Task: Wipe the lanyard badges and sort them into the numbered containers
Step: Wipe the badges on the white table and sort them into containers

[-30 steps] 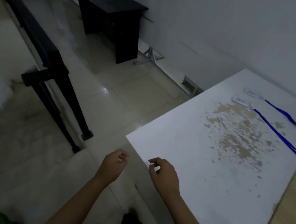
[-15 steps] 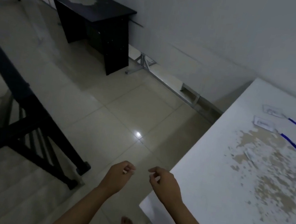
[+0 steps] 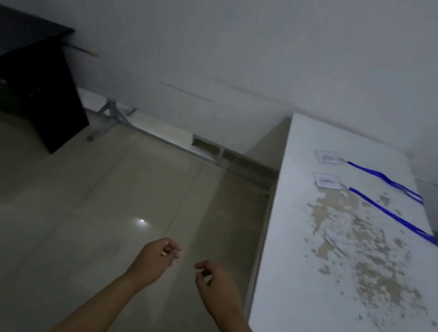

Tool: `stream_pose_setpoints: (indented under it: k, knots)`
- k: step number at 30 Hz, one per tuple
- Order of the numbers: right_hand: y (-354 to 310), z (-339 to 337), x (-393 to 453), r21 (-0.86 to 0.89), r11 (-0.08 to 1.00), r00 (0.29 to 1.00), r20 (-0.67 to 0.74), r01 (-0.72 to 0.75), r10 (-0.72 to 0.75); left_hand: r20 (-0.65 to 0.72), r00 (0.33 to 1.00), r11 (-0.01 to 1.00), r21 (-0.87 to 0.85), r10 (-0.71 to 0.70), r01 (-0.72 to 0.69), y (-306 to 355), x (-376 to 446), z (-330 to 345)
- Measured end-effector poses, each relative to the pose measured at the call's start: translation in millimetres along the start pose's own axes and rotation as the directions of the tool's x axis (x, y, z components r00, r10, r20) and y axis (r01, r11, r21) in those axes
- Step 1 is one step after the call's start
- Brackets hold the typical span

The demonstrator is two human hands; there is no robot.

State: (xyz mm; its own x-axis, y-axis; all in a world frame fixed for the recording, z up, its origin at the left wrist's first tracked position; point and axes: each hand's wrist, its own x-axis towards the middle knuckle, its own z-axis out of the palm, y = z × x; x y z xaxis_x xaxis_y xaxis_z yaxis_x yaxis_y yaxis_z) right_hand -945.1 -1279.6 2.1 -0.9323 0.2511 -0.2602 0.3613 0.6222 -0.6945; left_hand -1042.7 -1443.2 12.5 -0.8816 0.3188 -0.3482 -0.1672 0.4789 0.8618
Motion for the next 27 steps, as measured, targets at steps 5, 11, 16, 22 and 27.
stream_pose_setpoints:
  k: [5,11,16,22,27]
  knots:
    - [-18,-3,35,0.111,0.987,0.968,-0.212,-0.114,0.136,0.163,0.982,0.99,0.087,0.095,-0.11,26,72,-20]
    - [2,-30,50,0.237,0.93,0.851,-0.385,-0.282,0.356,0.364,0.921,0.971,0.13,0.14,-0.199,61,129,1]
    - [42,-72,70,0.329,0.861,0.717,-0.481,-0.387,0.505,0.489,0.86,0.965,0.123,0.144,-0.231,95,179,38]
    - [114,-131,121,0.415,0.785,0.548,-0.563,-0.461,0.619,0.627,0.763,0.951,0.112,0.159,-0.289,155,260,92]
    - [166,-179,164,0.389,0.689,0.425,-0.573,-0.611,0.701,0.672,0.724,0.937,0.136,0.152,-0.323,201,316,127]
